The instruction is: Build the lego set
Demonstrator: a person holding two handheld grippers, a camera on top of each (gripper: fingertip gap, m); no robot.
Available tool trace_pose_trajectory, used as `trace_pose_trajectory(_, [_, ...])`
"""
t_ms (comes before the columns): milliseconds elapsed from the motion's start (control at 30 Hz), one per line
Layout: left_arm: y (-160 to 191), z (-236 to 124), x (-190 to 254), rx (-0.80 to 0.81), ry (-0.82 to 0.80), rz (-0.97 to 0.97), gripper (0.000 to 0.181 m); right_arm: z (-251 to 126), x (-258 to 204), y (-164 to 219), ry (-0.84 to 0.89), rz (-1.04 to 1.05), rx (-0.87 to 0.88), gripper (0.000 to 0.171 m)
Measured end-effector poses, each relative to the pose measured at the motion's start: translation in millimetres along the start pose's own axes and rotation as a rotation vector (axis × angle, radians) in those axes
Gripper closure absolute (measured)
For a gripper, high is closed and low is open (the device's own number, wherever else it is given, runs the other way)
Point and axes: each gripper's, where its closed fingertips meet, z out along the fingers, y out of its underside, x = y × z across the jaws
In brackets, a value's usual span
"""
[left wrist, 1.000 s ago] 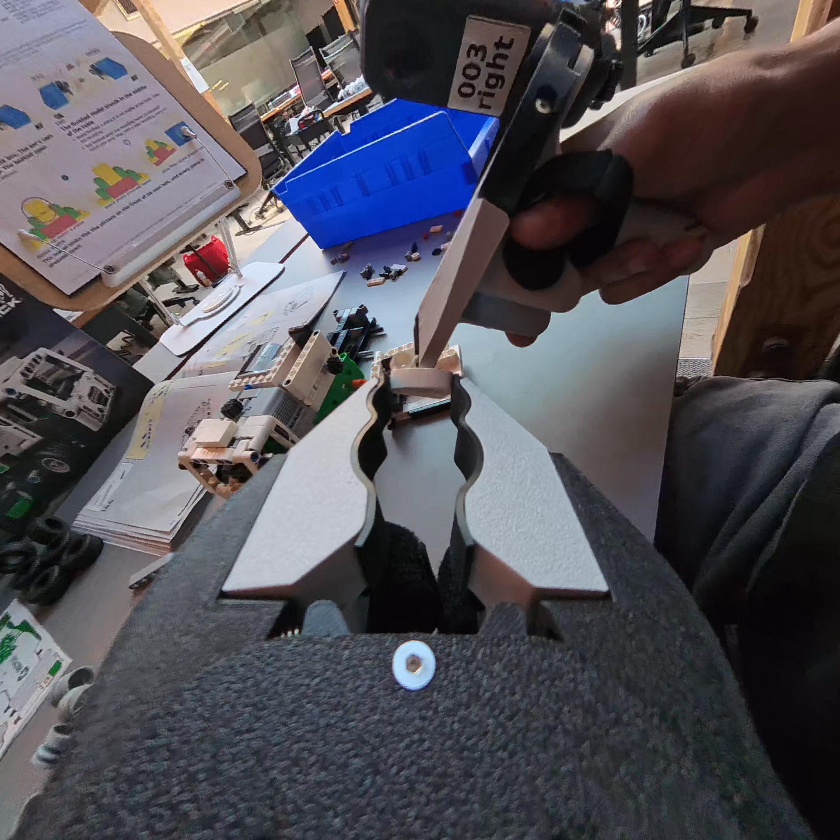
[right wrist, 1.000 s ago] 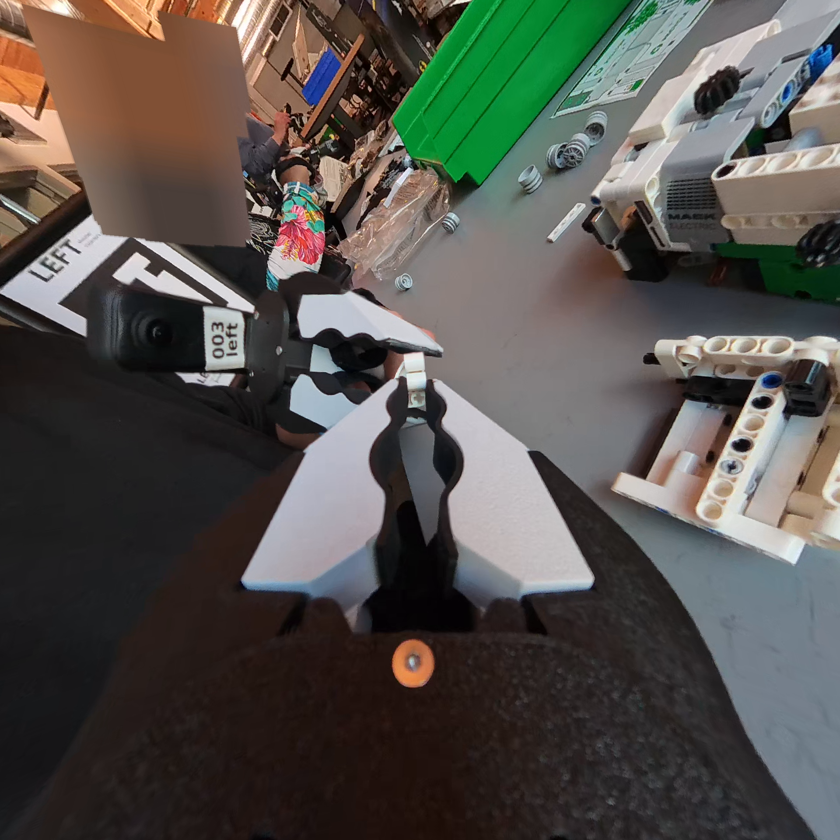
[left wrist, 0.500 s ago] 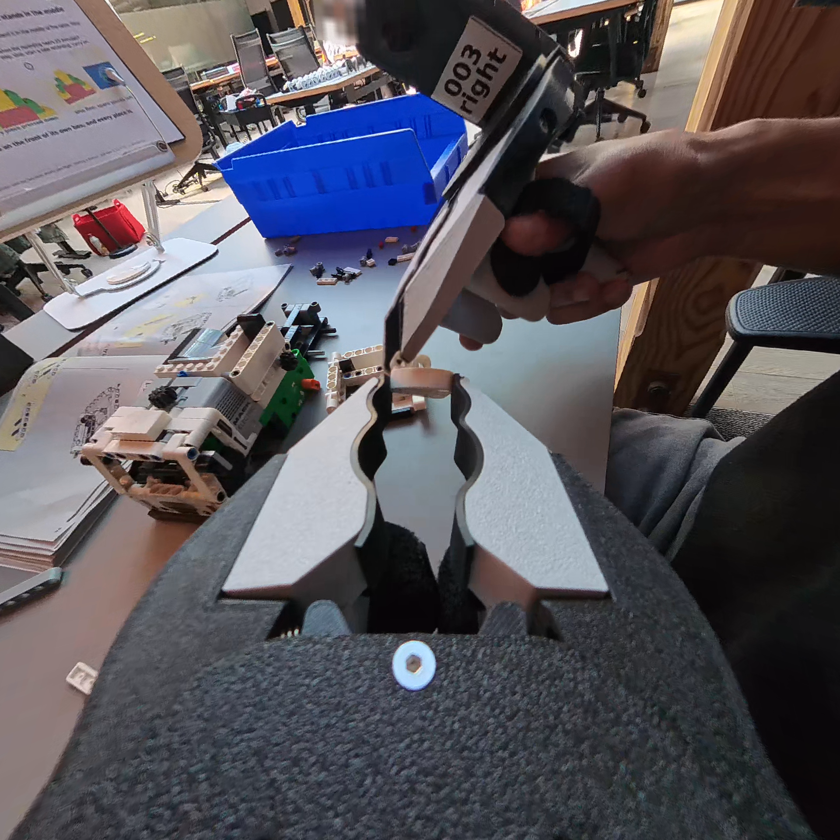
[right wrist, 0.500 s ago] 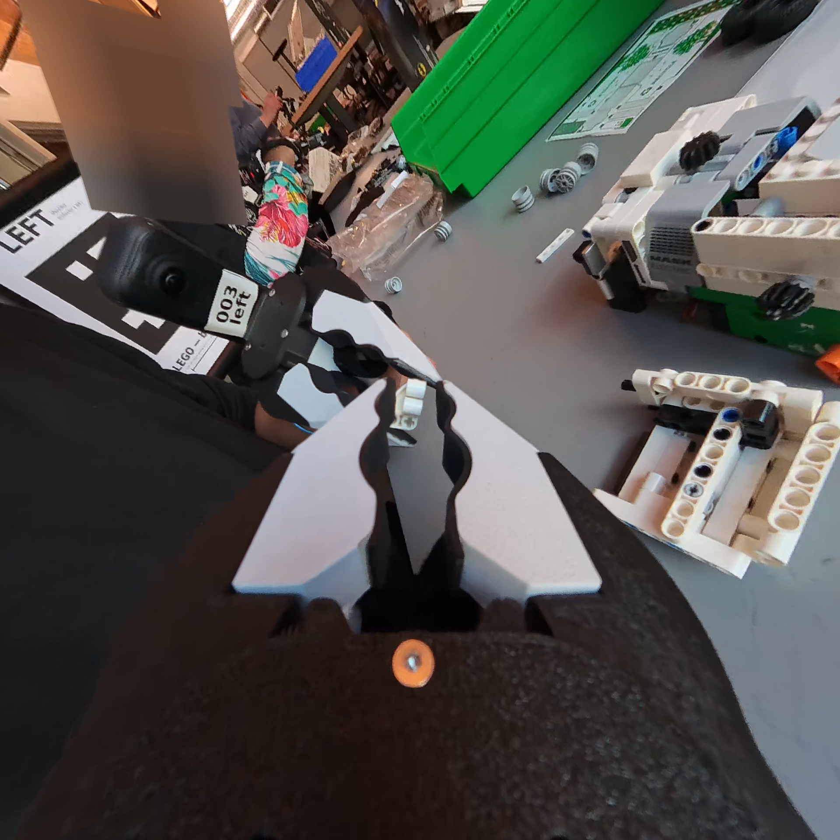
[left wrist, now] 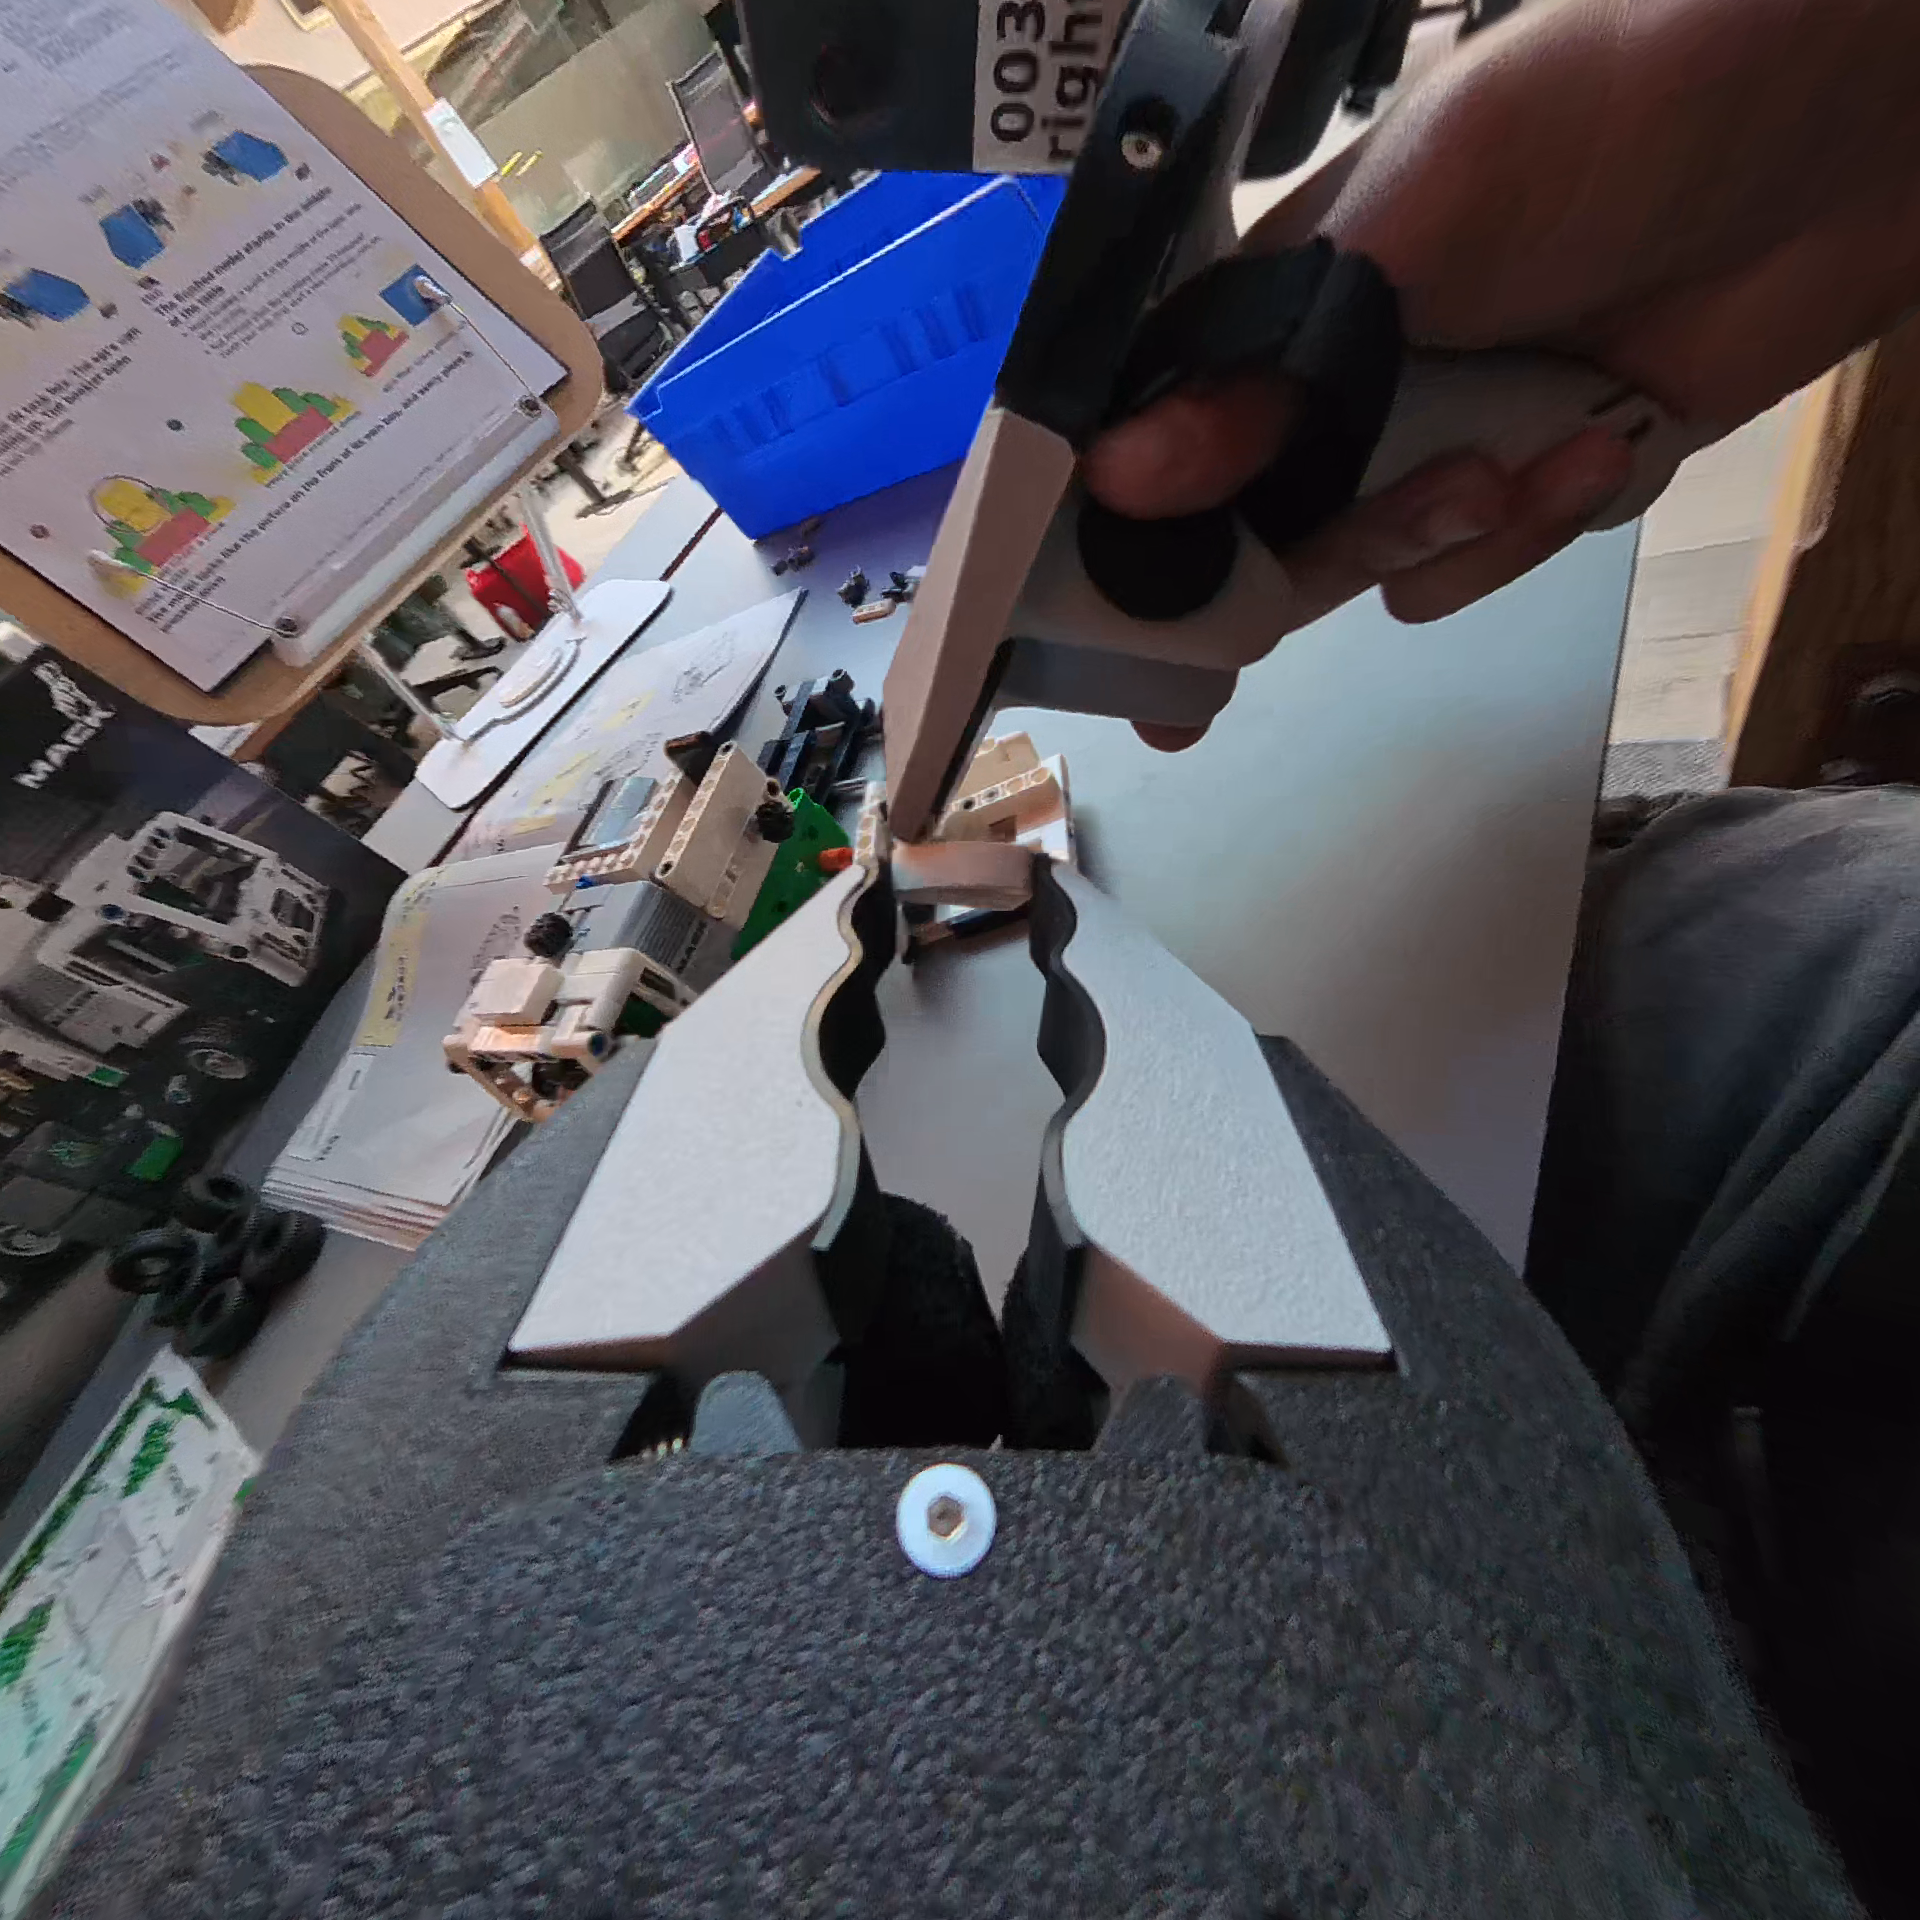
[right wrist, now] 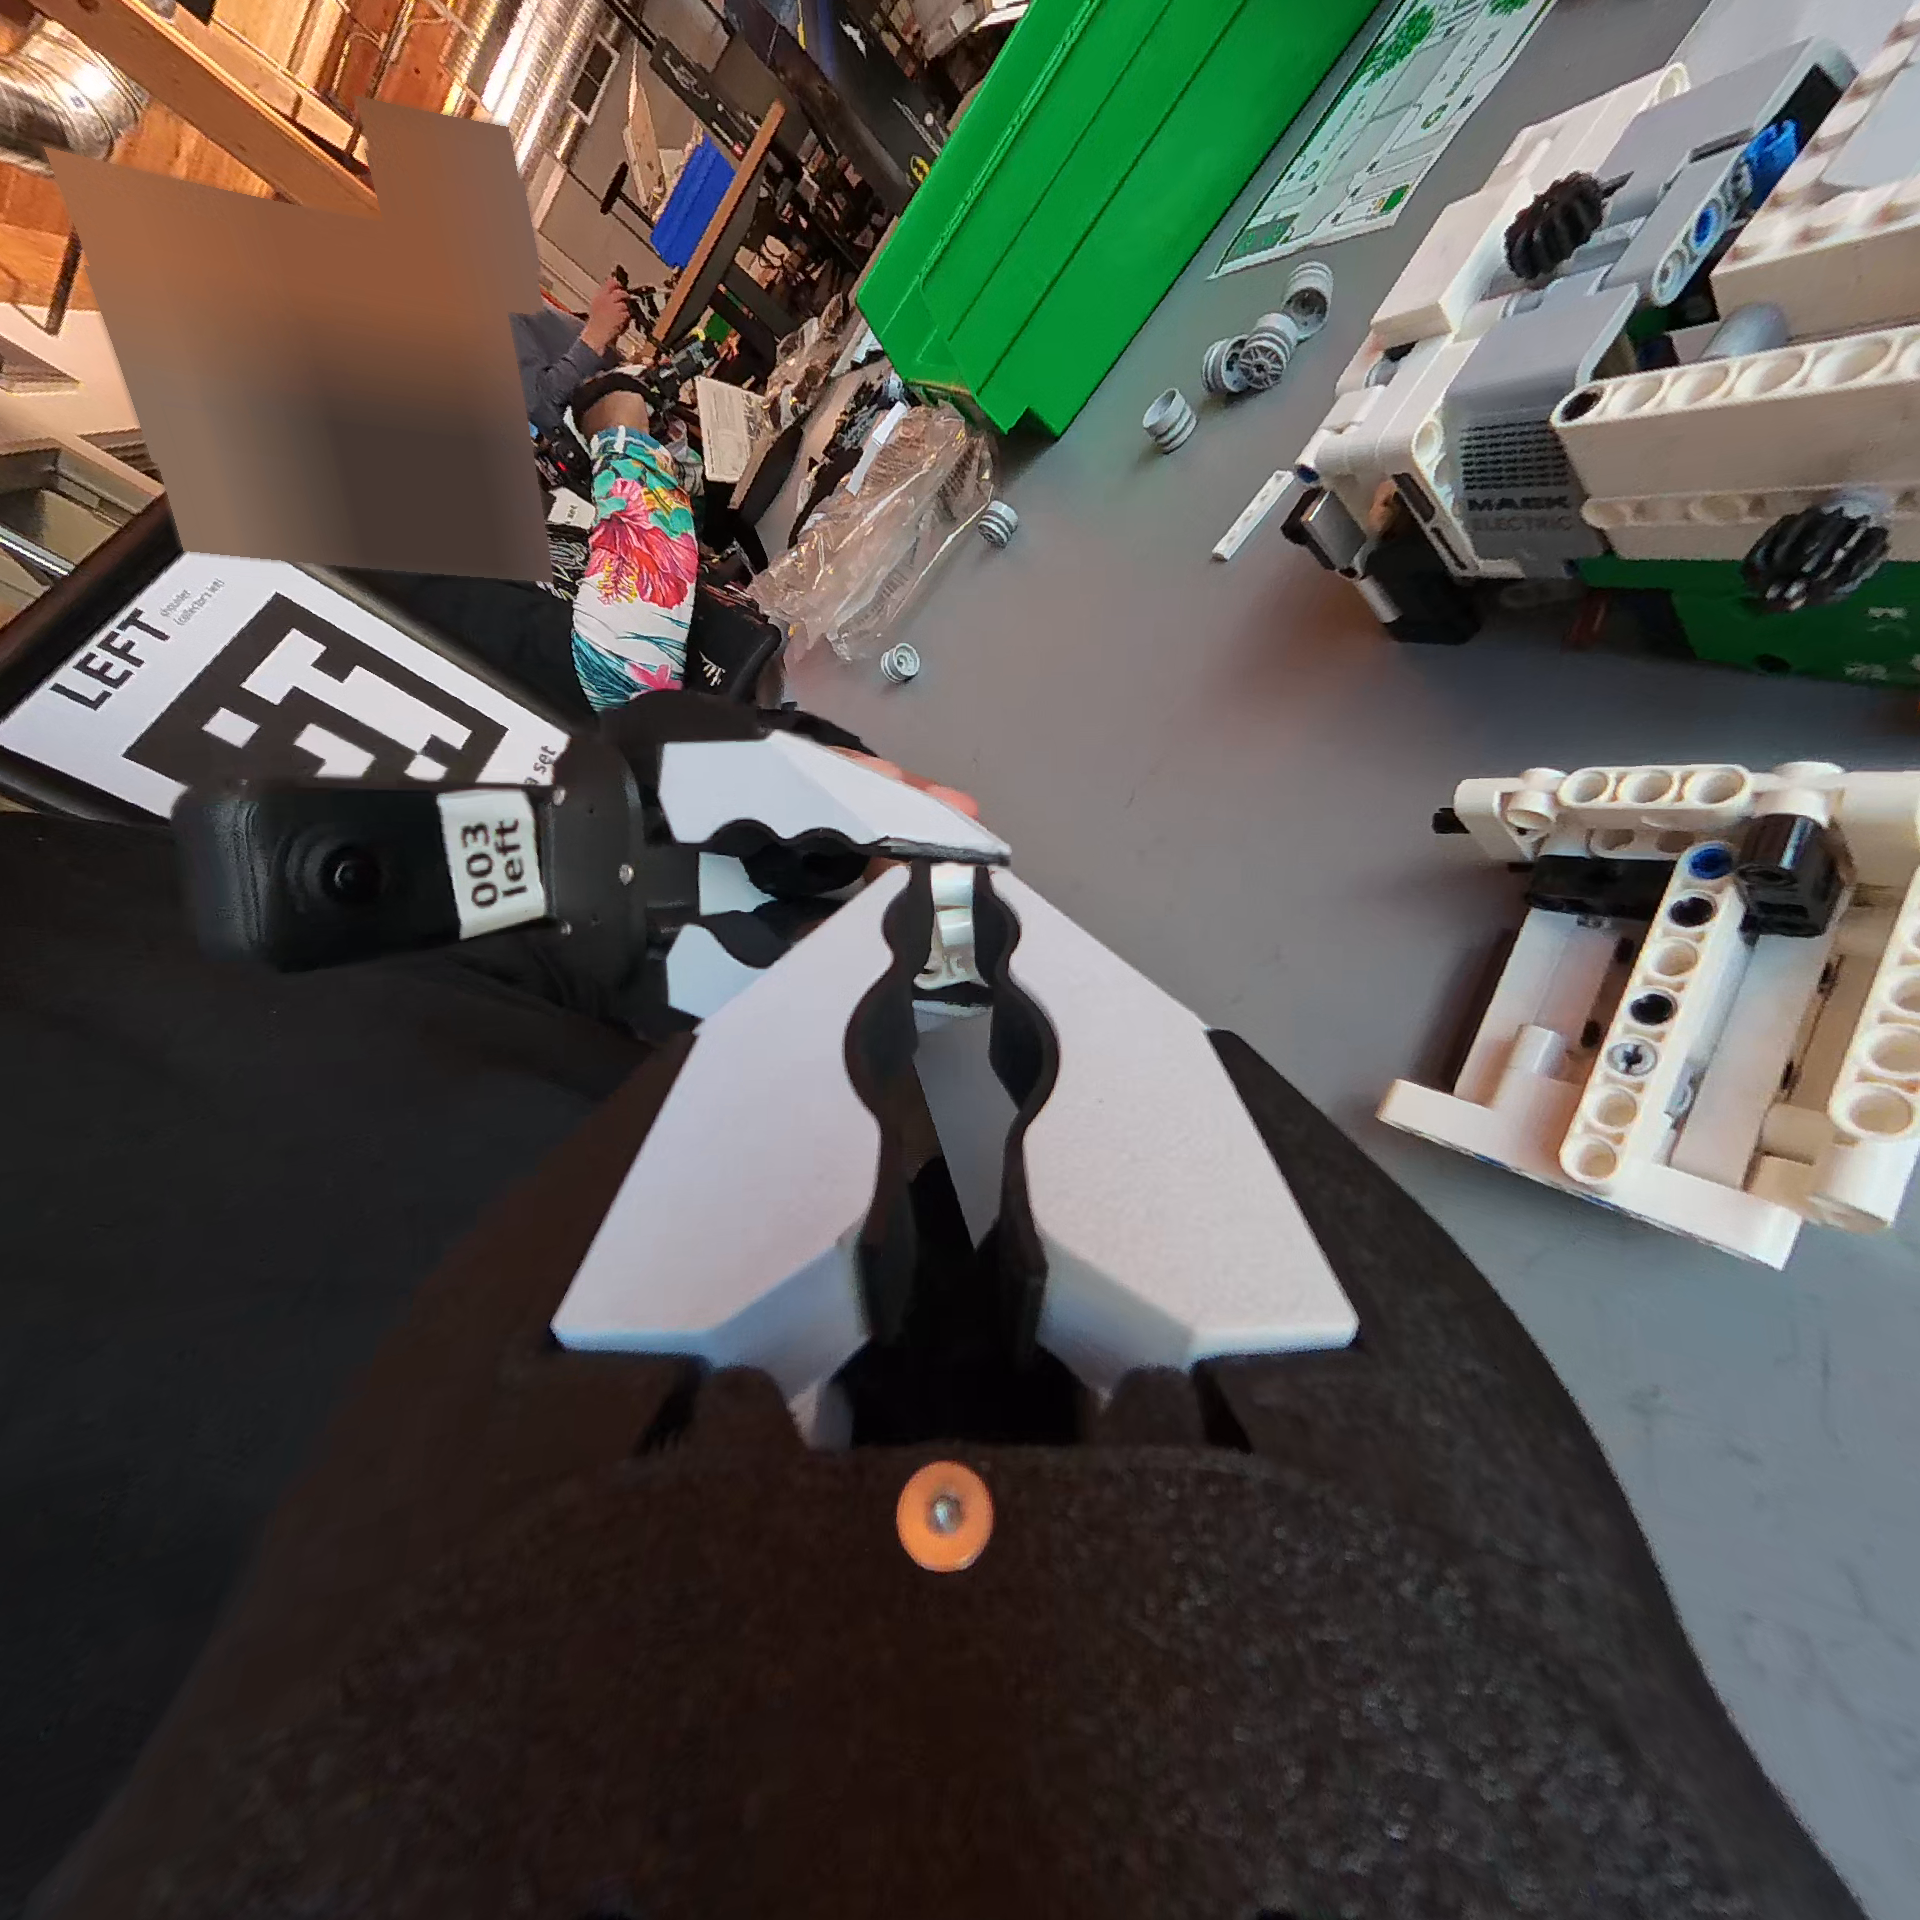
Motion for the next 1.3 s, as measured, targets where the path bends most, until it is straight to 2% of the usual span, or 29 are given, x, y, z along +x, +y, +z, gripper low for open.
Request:
trace_pose_trajectory(267, [0.6, -1.7, -1.8, -0.032, -0.047, 0.101, 0.157, 1.3, -2.3, 0.1, -0.008, 0.004, 0.006, 0.164])
trace_pose_trajectory(367, [3.6, 0.3, -1.7, -0.041, -0.043, 0.083, 0.157, 1.7, 1.0, 0.8, 0.022, -0.005, 0.001, 0.164])
trace_pose_trajectory(467, [-1.5, 0.1, -5.2, 0.023, -0.003, -0.076, 0.156, -0.1, 0.7, -7.4, 0.008, -0.037, 0.035, 0.160])
trace_pose_trajectory(500, [-3.3, -0.7, -8.0, 0.039, 0.002, -0.122, 0.156, -4.8, -1.8, -17.8, -0.014, -0.038, 0.097, 0.145])
trace_pose_trajectory(533, [-4.2, -1.4, -10.8, 0.051, 0.006, -0.158, 0.156, -12.0, -6.2, -27.5, -0.053, -0.020, 0.153, 0.140])
trace_pose_trajectory(600, [-3.5, -2.0, -14.6, 0.065, 0.019, -0.229, 0.156, -26.1, -9.2, -38.6, -0.091, 0.012, 0.220, 0.143])
trace_pose_trajectory(667, [-2.8, -2.6, -16.8, 0.084, 0.034, -0.298, 0.156, -33.1, -0.8, -38.1, -0.036, 0.000, 0.231, 0.148])
trace_pose_trajectory(767, [-4.5, -1.8, -15.9, 0.117, 0.073, -0.388, 0.156, -36.1, 2.2, -32.5, -0.008, -0.022, 0.244, 0.150])
trace_pose_trajectory(900, [-5.3, 0.7, -16.5, 0.142, 0.121, -0.520, 0.156, -31.2, -2.8, -23.8, -0.052, -0.007, 0.267, 0.149])
trace_pose_trajectory(1100, [-5.0, 1.5, -16.1, 0.126, 0.093, -0.490, 0.156, -18.6, 0.8, -7.7, 0.018, -0.048, 0.204, 0.150])
trace_pose_trajectory(1200, [-28.3, -7.5, -2.9, 0.267, 0.255, -0.584, 0.156, -17.7, -4.9, -11.3, -0.011, -0.059, 0.227, 0.148])
trace_pose_trajectory(1300, [-54.8, -26.1, -4.8, 0.450, 0.511, -0.875, 0.157, -29.4, -21.9, -22.2, -0.073, -0.126, 0.301, 0.147])
